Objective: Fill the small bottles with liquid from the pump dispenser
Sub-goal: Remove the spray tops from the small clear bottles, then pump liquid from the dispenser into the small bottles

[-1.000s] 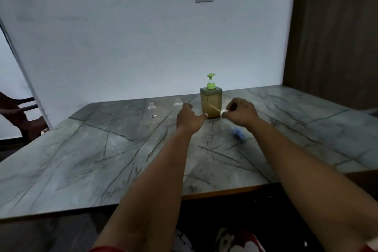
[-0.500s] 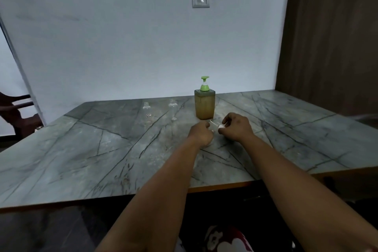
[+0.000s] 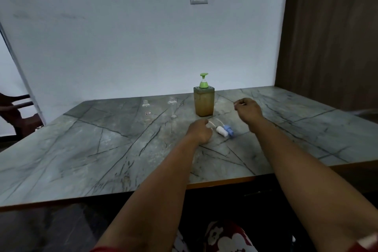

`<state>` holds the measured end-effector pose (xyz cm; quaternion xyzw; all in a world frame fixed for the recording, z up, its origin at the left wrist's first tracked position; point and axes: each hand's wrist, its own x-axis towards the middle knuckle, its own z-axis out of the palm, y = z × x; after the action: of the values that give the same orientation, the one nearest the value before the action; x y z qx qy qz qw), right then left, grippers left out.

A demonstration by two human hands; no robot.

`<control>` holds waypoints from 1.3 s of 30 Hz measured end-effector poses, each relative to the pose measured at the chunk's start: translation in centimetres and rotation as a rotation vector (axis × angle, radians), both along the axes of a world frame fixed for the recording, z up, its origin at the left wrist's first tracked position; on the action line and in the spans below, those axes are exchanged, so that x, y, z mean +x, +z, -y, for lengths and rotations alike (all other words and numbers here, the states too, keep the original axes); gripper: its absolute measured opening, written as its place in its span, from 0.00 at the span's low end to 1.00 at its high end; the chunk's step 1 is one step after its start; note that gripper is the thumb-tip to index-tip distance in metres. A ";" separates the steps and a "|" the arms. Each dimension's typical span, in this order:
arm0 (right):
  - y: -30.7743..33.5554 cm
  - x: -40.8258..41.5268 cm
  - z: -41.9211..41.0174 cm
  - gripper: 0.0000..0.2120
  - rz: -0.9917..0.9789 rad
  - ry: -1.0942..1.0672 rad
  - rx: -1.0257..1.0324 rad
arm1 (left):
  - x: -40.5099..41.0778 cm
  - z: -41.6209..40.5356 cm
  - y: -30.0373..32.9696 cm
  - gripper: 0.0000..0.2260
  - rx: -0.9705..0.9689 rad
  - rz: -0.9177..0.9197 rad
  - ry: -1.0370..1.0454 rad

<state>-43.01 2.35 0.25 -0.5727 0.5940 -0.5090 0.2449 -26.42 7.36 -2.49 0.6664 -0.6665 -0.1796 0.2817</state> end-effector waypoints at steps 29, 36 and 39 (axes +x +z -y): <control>3.3 6.5 10.1 0.25 -0.029 0.260 0.162 | 2.2 8.2 4.9 0.22 -0.098 -0.369 0.079; 2.6 8.0 11.3 0.15 0.050 0.338 0.187 | 1.1 10.7 4.8 0.26 -0.037 -0.465 0.096; 2.1 8.5 11.5 0.16 0.044 0.280 0.129 | 1.4 12.5 4.1 0.28 -0.031 -0.469 0.151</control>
<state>-34.46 -9.17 2.37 -0.6216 0.5345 -0.4432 0.3627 -25.06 -5.15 1.62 0.6500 -0.5339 -0.2977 0.4514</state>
